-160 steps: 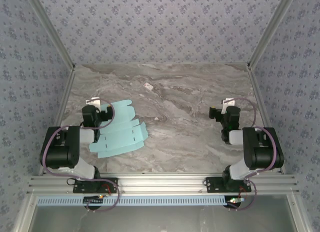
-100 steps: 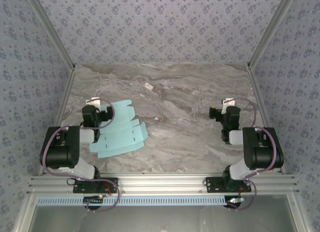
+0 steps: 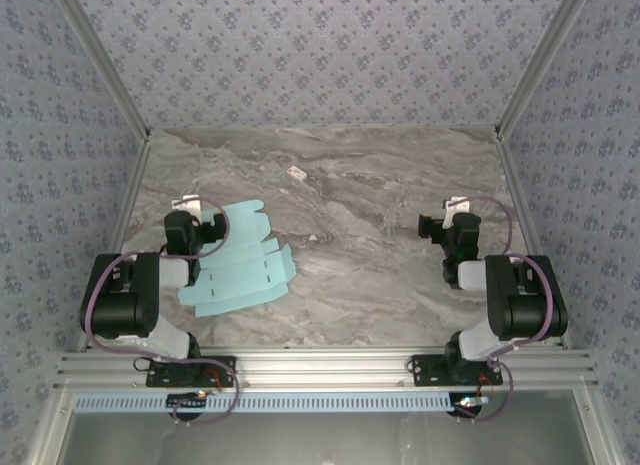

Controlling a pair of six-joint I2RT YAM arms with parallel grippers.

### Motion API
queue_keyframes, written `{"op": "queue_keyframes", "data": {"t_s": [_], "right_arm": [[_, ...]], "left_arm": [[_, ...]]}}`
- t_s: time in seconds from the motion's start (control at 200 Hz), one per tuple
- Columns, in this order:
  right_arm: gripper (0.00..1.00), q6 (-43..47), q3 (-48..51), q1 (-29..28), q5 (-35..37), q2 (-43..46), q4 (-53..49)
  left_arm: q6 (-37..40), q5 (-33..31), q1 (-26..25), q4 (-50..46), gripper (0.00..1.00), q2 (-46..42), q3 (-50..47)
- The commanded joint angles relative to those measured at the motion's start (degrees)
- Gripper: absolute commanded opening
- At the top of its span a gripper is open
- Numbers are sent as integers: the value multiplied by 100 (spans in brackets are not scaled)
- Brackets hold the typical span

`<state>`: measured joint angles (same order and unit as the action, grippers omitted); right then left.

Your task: Fold the paper box

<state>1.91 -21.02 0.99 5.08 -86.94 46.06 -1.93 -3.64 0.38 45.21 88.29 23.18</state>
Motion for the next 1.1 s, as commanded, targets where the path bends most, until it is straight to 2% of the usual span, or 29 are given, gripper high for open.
{"op": "queue_keyframes", "data": {"t_s": [0.0, 0.2, 0.25, 0.305, 0.435, 0.52, 0.58, 0.675, 0.745, 0.815, 0.89, 0.969, 1.094], "right_arm": [[99, -112, -113, 30, -49, -23, -3], [99, -104, -108, 28, -48, -24, -5], [99, -103, -94, 21, -26, -11, 30], [99, -150, -138, -49, 323, 148, -150], [99, -275, -407, -72, 732, 945, -1239], [99, -610, -473, -34, 963, 1530, -1758], [99, -1060, -613, 24, 929, 1994, -2324], [99, -2122, -1125, 44, 898, 2506, -3841], [96, -2497, -1492, -25, 189, 2587, -4575], [92, -2770, -1639, -414, -396, 2562, -4835], [90, -3068, -1683, -1304, -585, 2393, -4863], [89, -3356, -1931, -2455, -483, 1939, -4996], [90, -3599, -2473, -3777, -588, 954, -5011]], "left_arm": [[71, 118, 31, 120, 99, -48, 60], [21, 141, 85, 117, 99, -48, 74], [-26, 45, 84, -70, 99, -122, 149], [-95, -167, 84, -574, 99, -347, 329], [-291, -741, 85, -1796, 99, -1025, 672], [-797, -1013, 78, -2464, 99, -1505, 815], [-1213, -862, 85, -3063, 99, -1828, 974], [-1964, -388, 36, -3955, 99, -2205, 1256], [-2390, -16, -66, -4483, 99, -2395, 1430], [-2888, 185, -265, -4745, 99, -2544, 1465], [-3356, 755, -350, -5015, 99, -2559, 1560], [-3377, 1506, -498, -5112, 99, -2418, 1719], [-3102, 1635, -807, -5711, 99, -2176, 2150]]}}
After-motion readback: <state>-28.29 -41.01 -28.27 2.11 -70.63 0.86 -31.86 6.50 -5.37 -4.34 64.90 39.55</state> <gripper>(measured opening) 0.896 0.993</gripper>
